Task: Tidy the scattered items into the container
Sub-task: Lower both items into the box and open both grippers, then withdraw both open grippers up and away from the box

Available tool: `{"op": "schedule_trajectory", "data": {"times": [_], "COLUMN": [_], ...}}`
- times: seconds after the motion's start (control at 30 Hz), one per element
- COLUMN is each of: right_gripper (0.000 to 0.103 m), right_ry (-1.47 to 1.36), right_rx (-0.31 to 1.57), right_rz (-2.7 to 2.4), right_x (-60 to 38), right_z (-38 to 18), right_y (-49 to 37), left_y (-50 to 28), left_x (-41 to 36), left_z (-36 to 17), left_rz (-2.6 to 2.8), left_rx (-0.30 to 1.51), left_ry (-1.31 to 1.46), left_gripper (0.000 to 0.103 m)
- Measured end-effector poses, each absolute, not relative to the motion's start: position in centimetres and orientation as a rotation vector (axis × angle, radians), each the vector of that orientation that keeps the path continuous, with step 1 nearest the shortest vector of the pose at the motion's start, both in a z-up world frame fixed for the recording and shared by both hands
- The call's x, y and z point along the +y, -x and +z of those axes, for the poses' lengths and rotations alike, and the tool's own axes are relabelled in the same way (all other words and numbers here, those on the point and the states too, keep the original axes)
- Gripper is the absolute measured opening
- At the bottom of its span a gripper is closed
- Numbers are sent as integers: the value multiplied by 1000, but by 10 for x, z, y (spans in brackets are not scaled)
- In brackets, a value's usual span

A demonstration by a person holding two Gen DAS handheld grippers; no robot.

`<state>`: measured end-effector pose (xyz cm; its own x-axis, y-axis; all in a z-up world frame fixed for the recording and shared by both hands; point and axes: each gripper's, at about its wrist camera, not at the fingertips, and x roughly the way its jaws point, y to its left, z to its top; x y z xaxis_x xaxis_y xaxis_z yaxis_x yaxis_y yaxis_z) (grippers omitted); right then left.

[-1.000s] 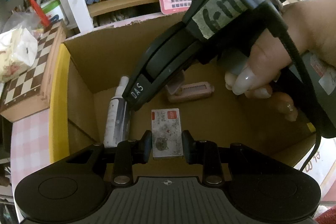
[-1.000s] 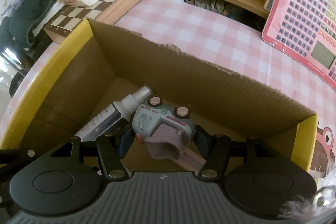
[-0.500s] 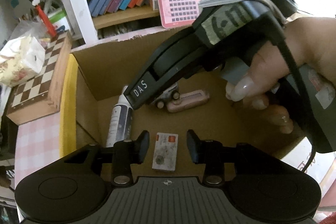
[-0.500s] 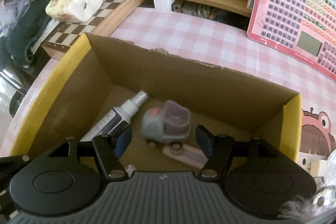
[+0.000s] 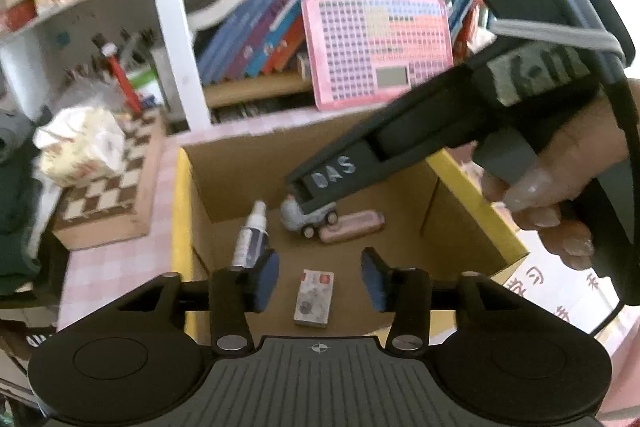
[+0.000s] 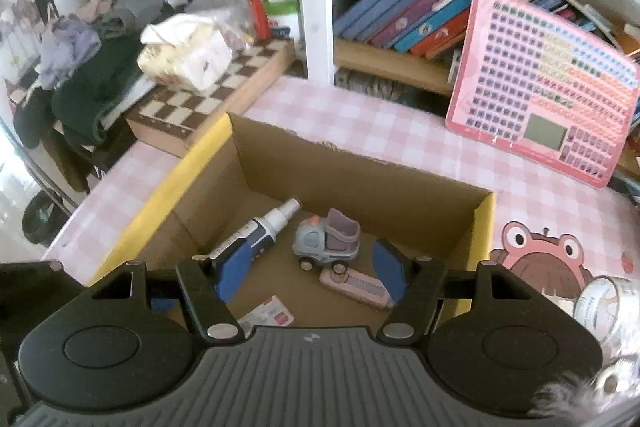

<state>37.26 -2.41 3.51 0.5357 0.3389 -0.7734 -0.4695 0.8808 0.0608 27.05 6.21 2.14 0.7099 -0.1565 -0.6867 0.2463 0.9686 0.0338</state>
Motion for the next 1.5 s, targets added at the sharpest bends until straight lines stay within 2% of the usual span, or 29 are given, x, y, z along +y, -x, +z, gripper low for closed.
{"op": "schedule_trajectory", "data": {"times": [0.27, 0.37, 0.57, 0.63, 1.17, 1.27, 1.5], "right_gripper": [68, 68, 68, 68, 69, 69, 73], "right_ry": [159, 163, 172, 186, 170, 164, 170], "right_rx": [811, 787, 747, 720, 683, 703, 748], "right_rz": [481, 478, 463, 452, 446, 444, 408], "right_x": [-40, -49, -65, -71, -83, -83, -80], "right_z": [66, 72, 77, 77, 53, 46, 25], "right_y": [-317, -294, -250, -233, -129, -117, -94], "left_y": [-224, -203, -164, -152, -79, -70, -57], "left_x": [66, 68, 74, 75, 82, 82, 83], "left_z": [42, 48, 56, 58, 39, 33, 16], "left_rz": [-203, -198, -188, -189, -197, -192, -171], "left_rx": [668, 639, 616, 611, 656, 666, 713], "left_ry": [-119, -112, -65, -65, -52, -68, -92], "left_gripper": [52, 58, 60, 65, 69, 76, 78]}}
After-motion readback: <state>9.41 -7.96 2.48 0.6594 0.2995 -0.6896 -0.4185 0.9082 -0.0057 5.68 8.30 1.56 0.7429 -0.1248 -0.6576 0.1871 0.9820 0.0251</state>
